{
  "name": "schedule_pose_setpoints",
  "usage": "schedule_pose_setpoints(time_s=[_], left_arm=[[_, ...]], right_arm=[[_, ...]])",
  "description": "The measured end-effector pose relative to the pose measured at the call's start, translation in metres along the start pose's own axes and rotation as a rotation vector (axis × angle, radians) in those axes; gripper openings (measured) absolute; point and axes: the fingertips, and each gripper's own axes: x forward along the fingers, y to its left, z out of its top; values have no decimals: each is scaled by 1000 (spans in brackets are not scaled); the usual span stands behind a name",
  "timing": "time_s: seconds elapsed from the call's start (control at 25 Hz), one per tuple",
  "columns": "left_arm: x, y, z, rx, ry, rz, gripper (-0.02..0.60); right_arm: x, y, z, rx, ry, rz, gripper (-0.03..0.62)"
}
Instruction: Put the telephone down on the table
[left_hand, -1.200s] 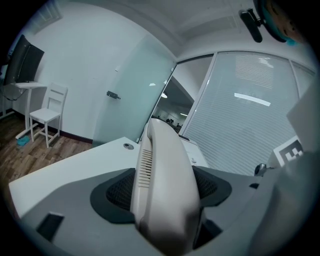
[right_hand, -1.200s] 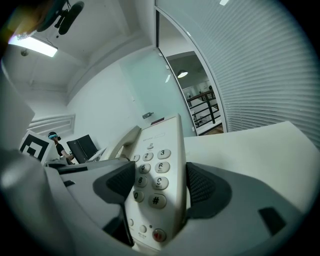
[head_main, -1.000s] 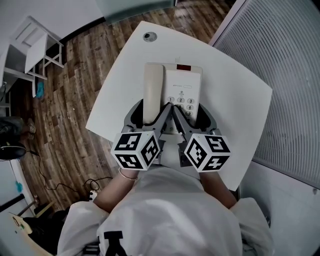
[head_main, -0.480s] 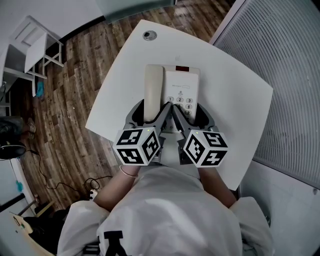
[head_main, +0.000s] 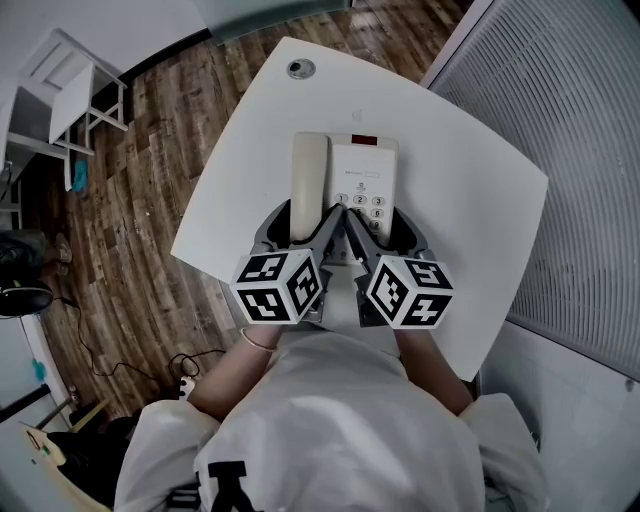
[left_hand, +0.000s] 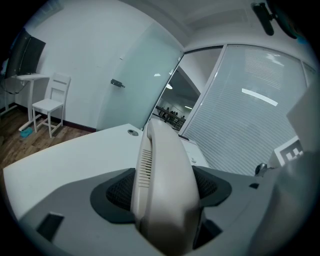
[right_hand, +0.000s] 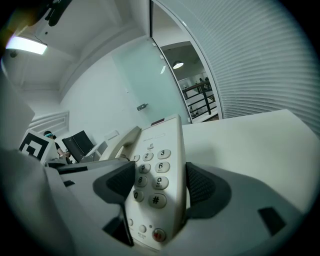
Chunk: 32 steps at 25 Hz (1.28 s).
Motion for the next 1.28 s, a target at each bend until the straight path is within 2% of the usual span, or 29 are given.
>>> schedule_pose_setpoints(time_s=[1.28], left_arm=[[23,22,-35,-39,103,44,344]], right_arm=[[24,-20,-34,49,91,-19,327]])
